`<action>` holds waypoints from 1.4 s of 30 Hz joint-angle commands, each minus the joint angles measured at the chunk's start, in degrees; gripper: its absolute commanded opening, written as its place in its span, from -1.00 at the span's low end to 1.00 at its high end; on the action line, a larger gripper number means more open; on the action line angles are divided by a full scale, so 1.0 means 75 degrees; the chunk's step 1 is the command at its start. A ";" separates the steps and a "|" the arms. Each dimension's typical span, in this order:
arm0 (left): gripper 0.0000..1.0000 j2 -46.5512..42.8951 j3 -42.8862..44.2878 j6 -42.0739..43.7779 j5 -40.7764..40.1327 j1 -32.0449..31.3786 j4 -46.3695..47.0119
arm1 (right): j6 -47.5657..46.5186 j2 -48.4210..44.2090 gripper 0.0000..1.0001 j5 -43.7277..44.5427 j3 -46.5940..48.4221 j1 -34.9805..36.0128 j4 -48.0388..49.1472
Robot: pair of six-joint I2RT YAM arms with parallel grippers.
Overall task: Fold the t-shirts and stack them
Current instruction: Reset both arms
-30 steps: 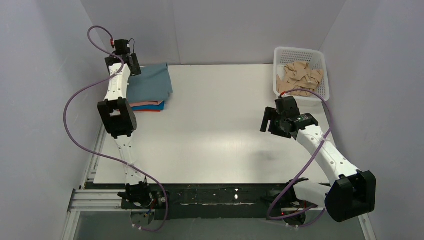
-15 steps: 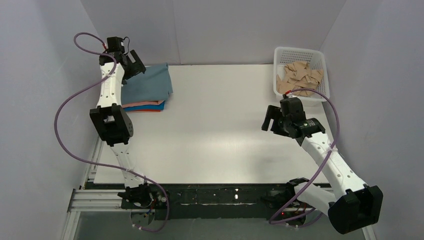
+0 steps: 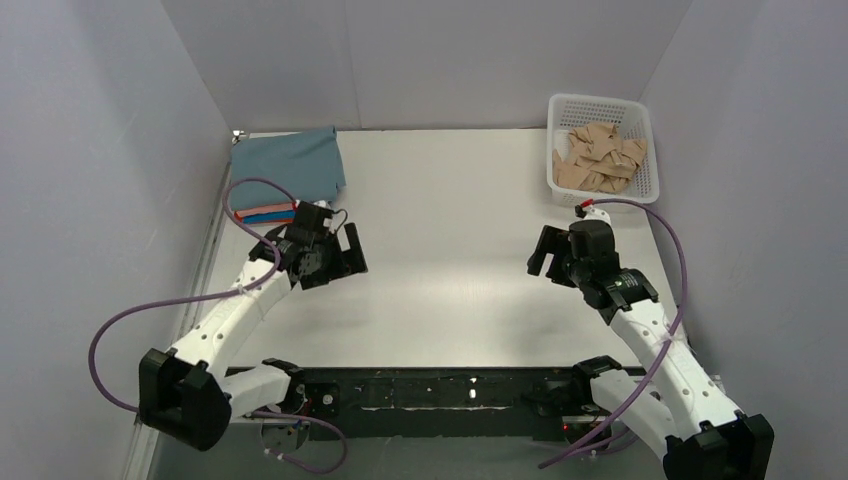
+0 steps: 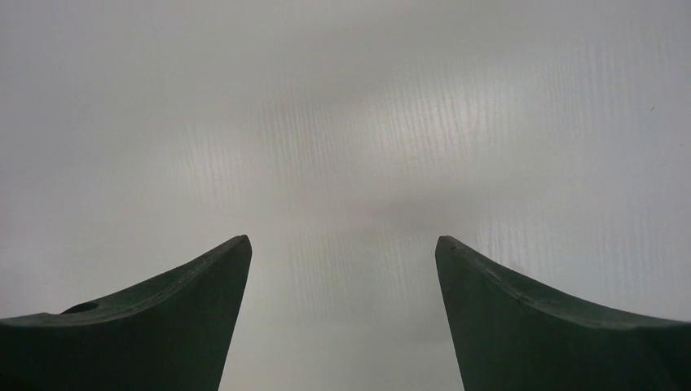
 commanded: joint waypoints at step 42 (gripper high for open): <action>0.96 -0.3467 -0.2544 -0.0139 -0.2020 -0.1099 -0.1533 | 0.0252 -0.1876 0.90 0.1853 -0.1062 -0.0035 0.0682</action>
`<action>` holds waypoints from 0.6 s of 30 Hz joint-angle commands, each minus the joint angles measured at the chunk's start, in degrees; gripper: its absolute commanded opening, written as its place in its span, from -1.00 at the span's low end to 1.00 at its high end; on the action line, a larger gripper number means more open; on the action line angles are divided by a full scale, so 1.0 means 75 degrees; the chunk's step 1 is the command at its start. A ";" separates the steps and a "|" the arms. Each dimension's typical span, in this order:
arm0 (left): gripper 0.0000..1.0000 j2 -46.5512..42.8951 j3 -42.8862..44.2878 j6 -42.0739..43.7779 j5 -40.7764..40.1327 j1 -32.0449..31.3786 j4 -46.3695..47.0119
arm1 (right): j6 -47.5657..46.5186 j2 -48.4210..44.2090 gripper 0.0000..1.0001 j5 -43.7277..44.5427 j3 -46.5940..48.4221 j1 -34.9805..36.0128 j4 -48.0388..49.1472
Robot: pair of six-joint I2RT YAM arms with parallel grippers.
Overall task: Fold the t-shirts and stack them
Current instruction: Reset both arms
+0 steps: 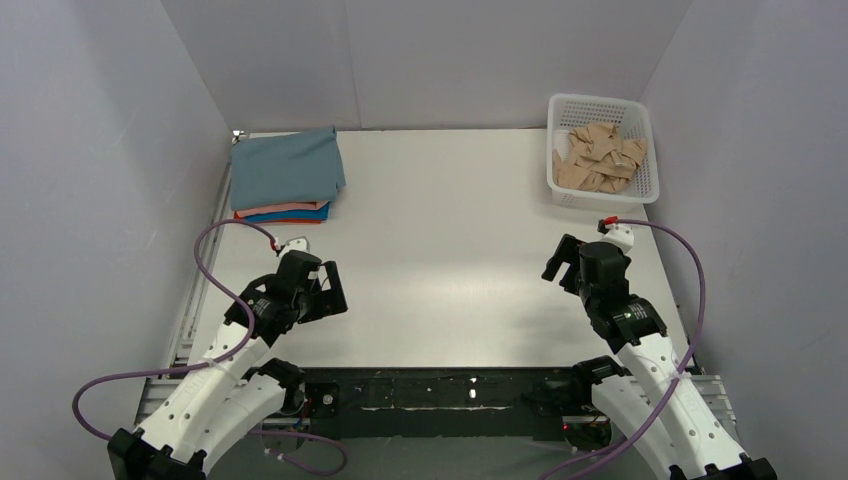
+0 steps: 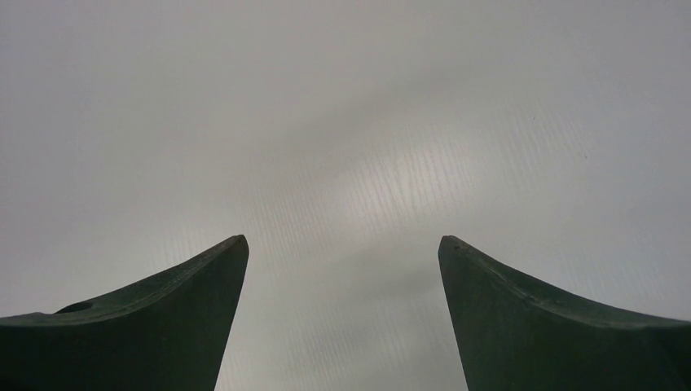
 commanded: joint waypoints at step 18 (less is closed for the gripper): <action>0.97 -0.0279 -0.0107 -0.0142 0.0114 -0.0029 -0.0616 | 0.0080 -0.0334 0.89 0.0077 0.0003 -0.0034 0.0398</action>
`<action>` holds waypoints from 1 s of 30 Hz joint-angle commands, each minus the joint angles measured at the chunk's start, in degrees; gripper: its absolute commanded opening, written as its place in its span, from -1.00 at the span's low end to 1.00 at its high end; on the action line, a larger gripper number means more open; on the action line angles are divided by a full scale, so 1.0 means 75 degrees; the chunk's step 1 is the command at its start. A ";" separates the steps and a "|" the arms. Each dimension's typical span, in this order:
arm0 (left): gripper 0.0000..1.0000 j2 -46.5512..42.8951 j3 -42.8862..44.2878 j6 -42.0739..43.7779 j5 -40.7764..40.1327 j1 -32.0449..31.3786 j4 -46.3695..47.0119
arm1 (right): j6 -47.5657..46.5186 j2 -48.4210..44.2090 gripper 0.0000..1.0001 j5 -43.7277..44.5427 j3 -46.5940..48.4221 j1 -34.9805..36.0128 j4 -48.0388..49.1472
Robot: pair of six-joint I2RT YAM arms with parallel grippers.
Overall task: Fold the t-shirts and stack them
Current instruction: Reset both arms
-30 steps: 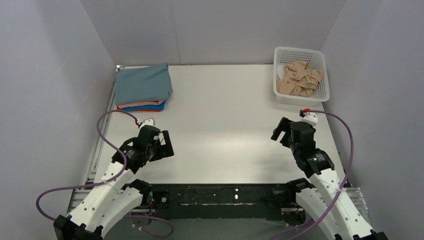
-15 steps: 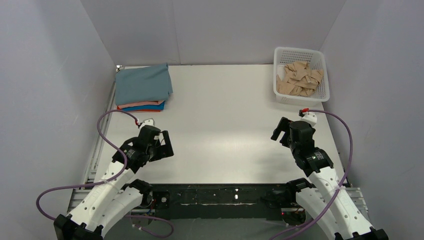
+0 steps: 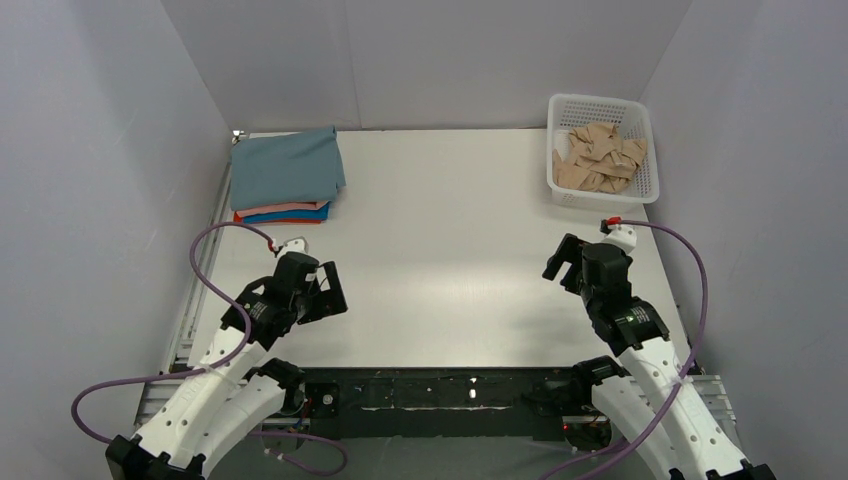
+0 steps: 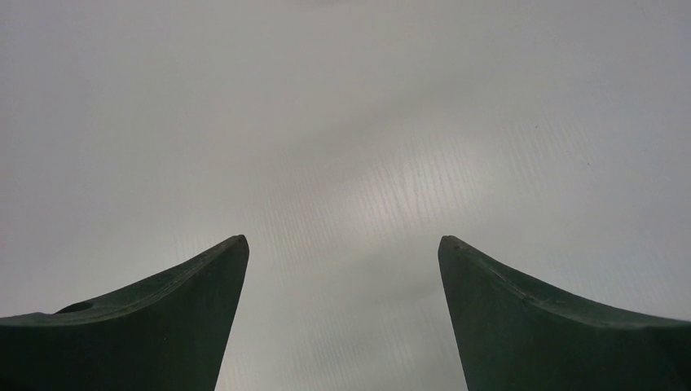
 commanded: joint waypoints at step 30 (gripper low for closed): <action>0.96 -0.0673 -0.0110 -0.0223 0.0135 -0.0029 -0.0688 | 0.0031 -0.0306 0.89 -0.0118 -0.0006 -0.0035 0.0360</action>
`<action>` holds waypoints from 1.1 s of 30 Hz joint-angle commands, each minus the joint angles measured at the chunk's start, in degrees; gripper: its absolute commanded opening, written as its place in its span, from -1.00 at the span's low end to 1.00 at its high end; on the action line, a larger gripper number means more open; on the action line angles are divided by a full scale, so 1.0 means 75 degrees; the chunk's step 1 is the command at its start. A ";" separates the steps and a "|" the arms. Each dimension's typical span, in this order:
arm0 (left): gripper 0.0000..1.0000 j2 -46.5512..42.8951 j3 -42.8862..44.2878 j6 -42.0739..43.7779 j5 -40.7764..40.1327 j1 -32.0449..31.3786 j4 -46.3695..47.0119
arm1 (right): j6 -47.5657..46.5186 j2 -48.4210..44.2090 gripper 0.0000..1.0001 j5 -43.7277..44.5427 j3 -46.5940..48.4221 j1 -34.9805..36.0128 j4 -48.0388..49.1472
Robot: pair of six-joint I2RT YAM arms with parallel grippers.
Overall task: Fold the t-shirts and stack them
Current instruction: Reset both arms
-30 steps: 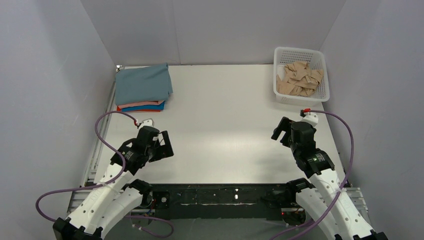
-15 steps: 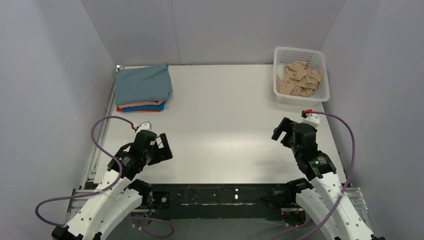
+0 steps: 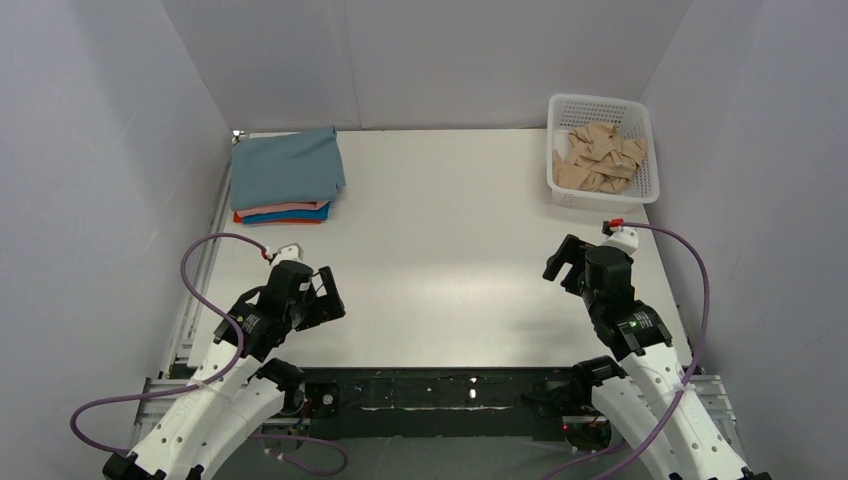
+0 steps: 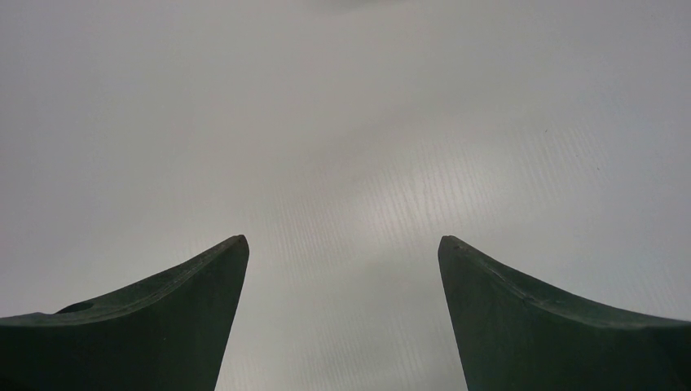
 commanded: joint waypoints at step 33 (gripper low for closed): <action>0.96 -0.0159 0.0018 0.0106 -0.0036 -0.0028 -0.0383 | -0.0166 -0.0101 0.89 -0.0430 0.0043 -0.0035 0.0530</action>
